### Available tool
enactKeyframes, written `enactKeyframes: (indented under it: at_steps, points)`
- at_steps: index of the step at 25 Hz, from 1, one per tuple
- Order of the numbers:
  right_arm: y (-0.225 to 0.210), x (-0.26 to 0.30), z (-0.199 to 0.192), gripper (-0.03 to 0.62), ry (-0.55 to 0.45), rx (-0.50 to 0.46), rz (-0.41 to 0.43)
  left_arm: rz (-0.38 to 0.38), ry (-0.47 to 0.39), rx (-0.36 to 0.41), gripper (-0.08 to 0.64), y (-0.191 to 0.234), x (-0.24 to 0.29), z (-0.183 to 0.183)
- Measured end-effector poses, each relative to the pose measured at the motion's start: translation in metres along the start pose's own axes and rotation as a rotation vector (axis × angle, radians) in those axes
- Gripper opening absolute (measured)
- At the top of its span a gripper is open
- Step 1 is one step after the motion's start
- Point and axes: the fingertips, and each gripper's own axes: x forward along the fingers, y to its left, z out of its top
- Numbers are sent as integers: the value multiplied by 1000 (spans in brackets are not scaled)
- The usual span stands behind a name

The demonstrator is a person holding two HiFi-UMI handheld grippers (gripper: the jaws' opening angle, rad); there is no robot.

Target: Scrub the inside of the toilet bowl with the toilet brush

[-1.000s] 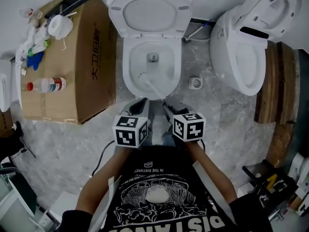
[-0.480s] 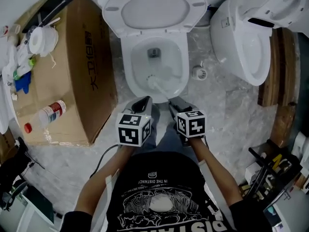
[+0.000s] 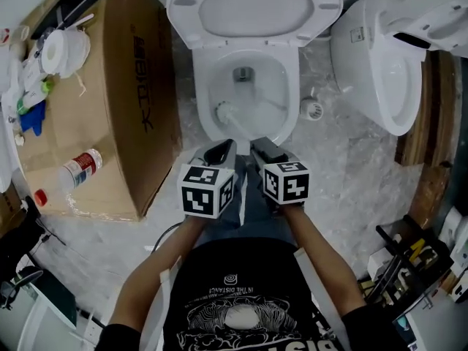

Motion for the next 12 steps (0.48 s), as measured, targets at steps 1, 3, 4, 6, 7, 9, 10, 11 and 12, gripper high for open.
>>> enactKeyframes:
  at_steps: [1, 3, 4, 6, 7, 9, 10, 11, 12]
  points:
    - [-1, 2, 4, 151, -6, -6, 6, 3, -8, -12, -7, 0, -2, 1]
    - [-5, 8, 13, 151, -17, -15, 16, 18, -27, -34, -8, 1, -6, 3]
    - [-8, 12, 17, 151, -21, -18, 19, 30, -35, -42, -6, 2, -8, 4]
    - [-13, 20, 27, 151, -31, -21, 25, 53, -45, -51, -7, 5, -11, 3]
    - [-15, 23, 33, 152, -38, -23, 29, 64, -47, -54, -6, 5, -13, 1]
    - [-17, 27, 43, 151, -55, -32, 39, 84, -49, -64, -6, 2, -17, -5]
    - [-18, 28, 48, 151, -62, -39, 44, 93, -48, -72, -6, 0, -19, -9]
    - [-18, 29, 52, 151, -68, -46, 49, 102, -47, -80, -6, -2, -21, -13]
    - [-19, 31, 57, 151, -74, -55, 54, 109, -47, -87, -6, -5, -22, -16]
